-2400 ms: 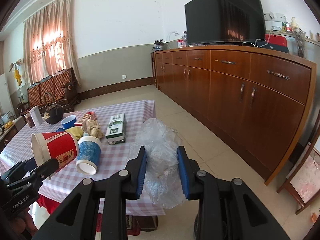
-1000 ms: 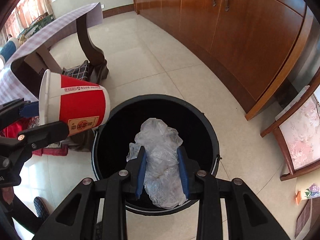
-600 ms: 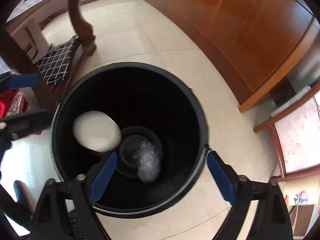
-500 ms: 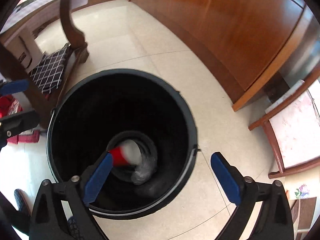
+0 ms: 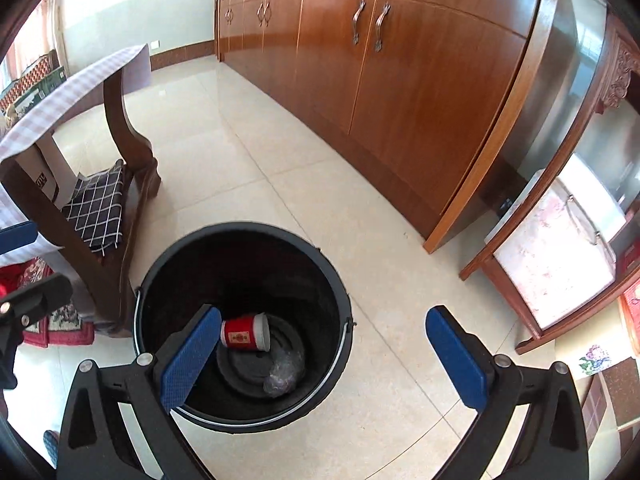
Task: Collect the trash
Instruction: 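Open both grippers to drop the cup and bag into the bin, then move both grippers back toward the table items, then grasp the blue-patterned paper cup with the right gripper while the left grasps the red plastic bag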
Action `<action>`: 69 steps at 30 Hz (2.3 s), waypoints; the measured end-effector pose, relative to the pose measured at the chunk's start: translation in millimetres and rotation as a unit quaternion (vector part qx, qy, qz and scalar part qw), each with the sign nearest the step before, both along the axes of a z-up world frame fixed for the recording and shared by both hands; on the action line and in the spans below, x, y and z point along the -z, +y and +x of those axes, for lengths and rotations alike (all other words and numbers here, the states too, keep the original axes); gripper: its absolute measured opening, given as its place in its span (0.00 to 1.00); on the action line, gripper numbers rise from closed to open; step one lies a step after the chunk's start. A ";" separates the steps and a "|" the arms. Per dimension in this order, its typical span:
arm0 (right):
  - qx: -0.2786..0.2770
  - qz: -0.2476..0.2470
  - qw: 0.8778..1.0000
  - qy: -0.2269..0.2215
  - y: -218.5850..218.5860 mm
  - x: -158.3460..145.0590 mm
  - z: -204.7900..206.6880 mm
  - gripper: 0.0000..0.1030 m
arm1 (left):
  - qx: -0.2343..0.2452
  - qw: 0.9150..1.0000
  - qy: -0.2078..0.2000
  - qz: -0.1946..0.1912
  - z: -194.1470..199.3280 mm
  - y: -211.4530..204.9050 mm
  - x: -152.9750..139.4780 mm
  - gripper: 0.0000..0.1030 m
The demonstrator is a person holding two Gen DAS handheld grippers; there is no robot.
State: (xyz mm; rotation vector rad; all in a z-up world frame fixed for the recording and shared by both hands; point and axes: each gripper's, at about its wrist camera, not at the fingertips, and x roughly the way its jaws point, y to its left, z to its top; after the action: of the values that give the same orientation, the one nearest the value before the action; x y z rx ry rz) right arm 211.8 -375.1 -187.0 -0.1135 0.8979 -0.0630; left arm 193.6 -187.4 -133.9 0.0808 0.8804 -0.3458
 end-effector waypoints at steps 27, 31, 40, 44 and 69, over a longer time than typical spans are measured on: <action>-0.051 0.040 0.990 -0.126 127.5 -131.1 -36.8 1.00 | -0.156 0.981 -0.116 -0.016 -59.0 132.2 -94.4 1.00; -0.075 0.043 0.987 -0.134 156.4 -135.2 -40.2 1.00 | -0.189 0.974 -0.125 -0.021 -72.8 164.9 -101.8 1.00; -0.147 0.086 0.972 -0.161 235.9 -155.4 -34.5 1.00 | -0.266 0.952 -0.151 -0.022 -107.8 244.8 -110.0 1.00; -0.177 0.104 0.964 -0.167 280.8 -161.8 -31.6 1.00 | -0.306 0.940 -0.150 -0.015 -111.0 279.9 -108.0 1.00; -0.245 0.098 0.960 -0.092 439.9 -117.7 37.9 0.87 | -0.349 0.929 -0.120 -0.014 -53.3 391.2 -74.4 0.90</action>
State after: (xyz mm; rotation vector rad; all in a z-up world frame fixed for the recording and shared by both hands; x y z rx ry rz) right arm 249.7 64.8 -69.3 -0.1410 0.6662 0.4700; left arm 140.2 203.7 -59.5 -0.2127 0.6103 0.3147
